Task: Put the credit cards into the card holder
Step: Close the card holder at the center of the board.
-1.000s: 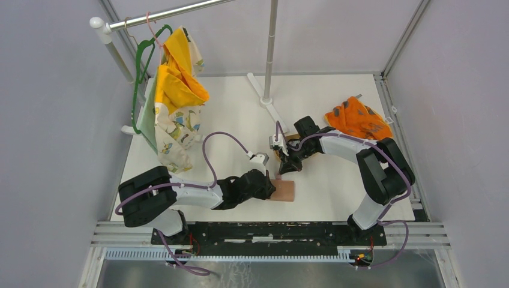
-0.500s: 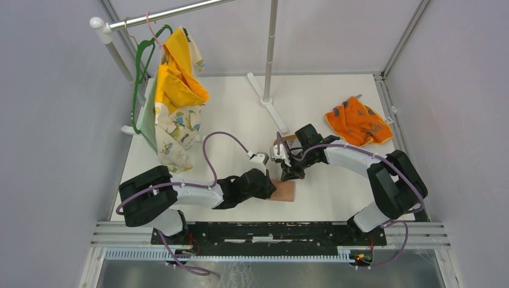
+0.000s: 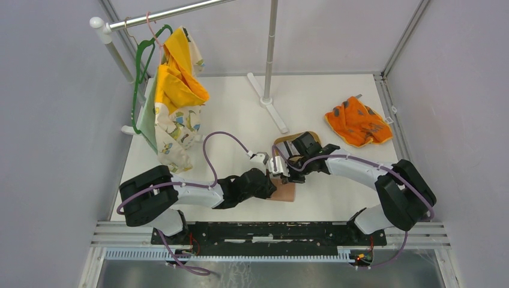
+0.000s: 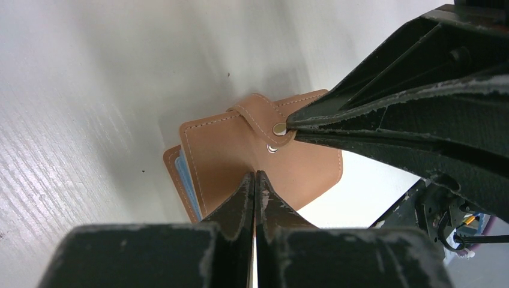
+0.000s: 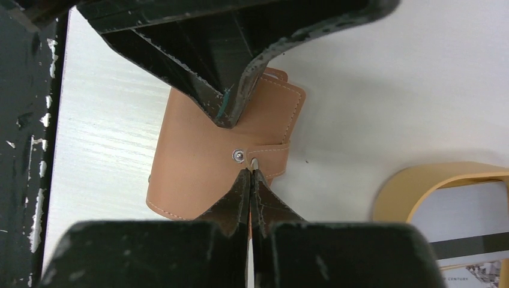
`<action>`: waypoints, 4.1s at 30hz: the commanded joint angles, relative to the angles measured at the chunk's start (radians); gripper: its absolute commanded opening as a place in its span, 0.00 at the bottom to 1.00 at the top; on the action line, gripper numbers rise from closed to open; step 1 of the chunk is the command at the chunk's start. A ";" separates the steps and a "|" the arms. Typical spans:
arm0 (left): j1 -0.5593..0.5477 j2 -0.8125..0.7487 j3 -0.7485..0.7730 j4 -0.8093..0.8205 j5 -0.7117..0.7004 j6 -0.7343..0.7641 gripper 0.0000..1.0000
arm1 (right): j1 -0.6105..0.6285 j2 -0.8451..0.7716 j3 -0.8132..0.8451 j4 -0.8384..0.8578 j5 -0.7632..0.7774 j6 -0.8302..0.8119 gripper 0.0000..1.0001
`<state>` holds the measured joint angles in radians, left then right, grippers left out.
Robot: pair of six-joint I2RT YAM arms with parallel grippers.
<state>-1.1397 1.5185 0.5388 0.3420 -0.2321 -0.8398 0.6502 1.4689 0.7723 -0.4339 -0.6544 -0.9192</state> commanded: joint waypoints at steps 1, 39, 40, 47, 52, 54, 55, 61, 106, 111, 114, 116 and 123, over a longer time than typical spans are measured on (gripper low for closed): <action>0.005 0.026 0.003 -0.021 0.009 -0.035 0.02 | 0.025 -0.048 -0.022 0.032 0.071 -0.033 0.00; 0.005 0.031 0.015 -0.021 0.025 -0.033 0.02 | 0.164 -0.110 -0.096 0.014 0.159 -0.176 0.00; 0.005 0.030 0.015 -0.021 0.026 -0.033 0.02 | 0.169 -0.113 -0.102 0.013 0.165 -0.179 0.00; 0.006 0.015 0.010 -0.019 0.029 -0.039 0.02 | 0.186 -0.139 -0.129 0.012 0.191 -0.206 0.00; 0.006 -0.005 0.008 -0.014 0.037 -0.046 0.03 | 0.212 -0.131 -0.140 0.016 0.227 -0.220 0.00; 0.006 -0.020 0.007 -0.013 0.035 -0.050 0.04 | 0.221 -0.130 -0.146 0.020 0.243 -0.224 0.00; 0.008 -0.028 0.008 -0.013 0.033 -0.051 0.04 | 0.223 -0.128 -0.146 0.020 0.246 -0.222 0.00; 0.029 -0.063 0.007 0.011 0.036 -0.057 0.06 | 0.238 -0.125 -0.154 0.022 0.269 -0.232 0.00; 0.052 0.117 -0.007 0.140 0.206 -0.110 0.02 | 0.356 -0.037 -0.120 -0.001 0.406 -0.231 0.00; 0.022 0.108 -0.037 0.141 0.206 -0.123 0.02 | 0.382 -0.016 -0.112 -0.015 0.421 -0.236 0.00; 0.010 0.103 -0.043 0.139 0.208 -0.123 0.02 | 0.398 -0.009 -0.108 -0.024 0.426 -0.239 0.00; 0.004 0.101 -0.045 0.132 0.209 -0.122 0.02 | 0.407 0.005 -0.100 -0.035 0.434 -0.242 0.00; 0.002 0.042 -0.025 0.040 0.135 -0.107 0.04 | 0.400 0.000 -0.073 -0.023 0.470 -0.195 0.17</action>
<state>-1.0916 1.5917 0.5106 0.5243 -0.1413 -0.9287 1.0397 1.4120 0.7189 -0.4377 -0.1295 -1.1542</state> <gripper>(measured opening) 0.025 0.039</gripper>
